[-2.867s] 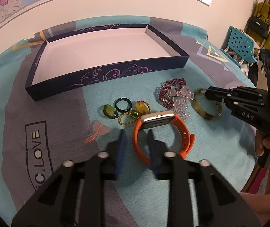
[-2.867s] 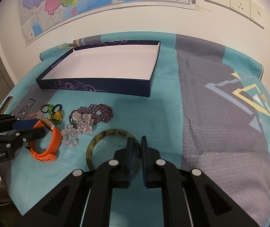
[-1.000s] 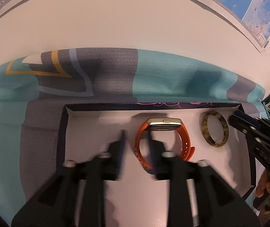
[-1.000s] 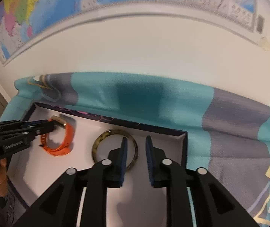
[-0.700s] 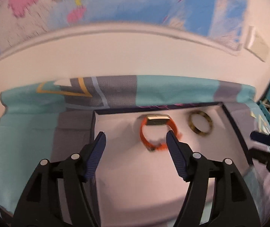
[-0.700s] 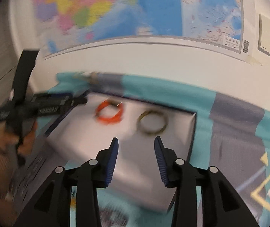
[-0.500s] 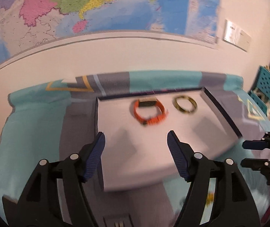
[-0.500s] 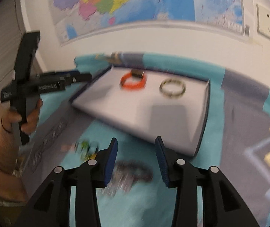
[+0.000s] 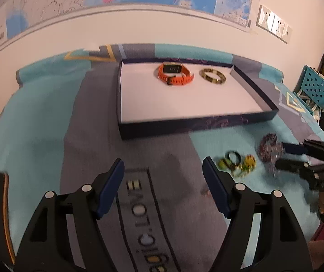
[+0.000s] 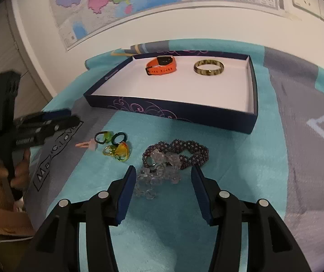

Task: Organize jewelry
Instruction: 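Grasp the pink crystal pendant with the left tool while the right tool grasps the clear crystal bracelet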

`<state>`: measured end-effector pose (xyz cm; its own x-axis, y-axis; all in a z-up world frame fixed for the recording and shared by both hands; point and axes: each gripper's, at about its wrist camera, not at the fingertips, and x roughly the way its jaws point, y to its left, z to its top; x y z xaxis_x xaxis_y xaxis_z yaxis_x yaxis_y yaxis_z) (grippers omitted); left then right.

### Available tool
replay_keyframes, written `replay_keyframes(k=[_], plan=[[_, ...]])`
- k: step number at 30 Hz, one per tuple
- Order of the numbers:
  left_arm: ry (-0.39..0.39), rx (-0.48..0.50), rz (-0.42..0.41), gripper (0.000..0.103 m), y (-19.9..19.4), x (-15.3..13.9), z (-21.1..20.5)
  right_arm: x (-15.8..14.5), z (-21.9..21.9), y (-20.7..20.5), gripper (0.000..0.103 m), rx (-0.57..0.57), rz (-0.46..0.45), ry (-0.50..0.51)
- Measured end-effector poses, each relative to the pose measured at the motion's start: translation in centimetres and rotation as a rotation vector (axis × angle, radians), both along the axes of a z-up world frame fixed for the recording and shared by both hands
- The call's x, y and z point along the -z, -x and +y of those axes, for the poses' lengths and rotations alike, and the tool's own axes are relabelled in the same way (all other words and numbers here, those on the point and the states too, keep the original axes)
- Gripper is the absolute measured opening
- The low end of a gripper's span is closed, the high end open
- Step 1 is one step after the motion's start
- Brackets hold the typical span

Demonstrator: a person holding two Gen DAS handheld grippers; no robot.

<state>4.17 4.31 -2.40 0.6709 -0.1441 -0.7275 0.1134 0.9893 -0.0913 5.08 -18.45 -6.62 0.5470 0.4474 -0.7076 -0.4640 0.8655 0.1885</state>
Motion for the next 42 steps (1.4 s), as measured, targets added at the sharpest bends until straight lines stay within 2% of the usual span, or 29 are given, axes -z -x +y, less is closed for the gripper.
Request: replay_keyframes(k=[2, 5, 10, 12, 16, 18, 29, 35, 40, 41, 42], plan=[[-0.004, 0.000, 0.006, 0.071, 0.5, 0.4, -0.1, 0.1, -0.2, -0.2, 0.047, 0.012, 0.008, -0.025], [-0.002, 0.004, 0.009, 0.071, 0.9, 0.7, -0.4, 0.2, -0.3, -0.4, 0.033, 0.019, 0.016, -0.049], [0.000, 0.018, 0.005, 0.071, 1.6, 0.7, -0.9, 0.4, -0.3, -0.5, 0.027, 0.038, 0.011, -0.050], [-0.002, 0.022, 0.001, 0.071, 1.8, 0.6, -1.0, 0.2, -0.4, -0.3, 0.019, 0.044, -0.002, -0.054], [-0.004, 0.031, 0.005, 0.071, 2.0, 0.7, -1.3, 0.2, -0.3, 0.1, 0.019, 0.044, -0.017, -0.046], [-0.014, 0.039, 0.005, 0.071, 2.0, 0.7, -1.6, 0.1, -0.4, 0.2, 0.008, 0.048, -0.023, -0.048], [-0.046, 0.084, -0.002, 0.070, 2.4, 0.7, -3.0, -0.7, -1.9, 1.1, 0.008, 0.059, -0.031, -0.092], [-0.052, 0.116, 0.000, 0.064, 2.4, 0.8, -3.7, -1.6, -2.5, 1.9, 0.008, 0.054, -0.045, -0.105], [-0.049, 0.132, 0.007, 0.060, 2.1, 0.9, -3.9, -0.6, -2.3, 1.8, 0.008, 0.052, -0.011, -0.078], [-0.051, 0.132, 0.010, 0.059, 2.0, 1.0, -3.9, -0.4, -2.3, 1.9, 0.011, 0.059, -0.006, -0.072], [-0.049, 0.133, 0.014, 0.059, 2.0, 1.1, -4.0, -0.1, -2.3, 1.9, 0.021, 0.069, 0.001, -0.063]])
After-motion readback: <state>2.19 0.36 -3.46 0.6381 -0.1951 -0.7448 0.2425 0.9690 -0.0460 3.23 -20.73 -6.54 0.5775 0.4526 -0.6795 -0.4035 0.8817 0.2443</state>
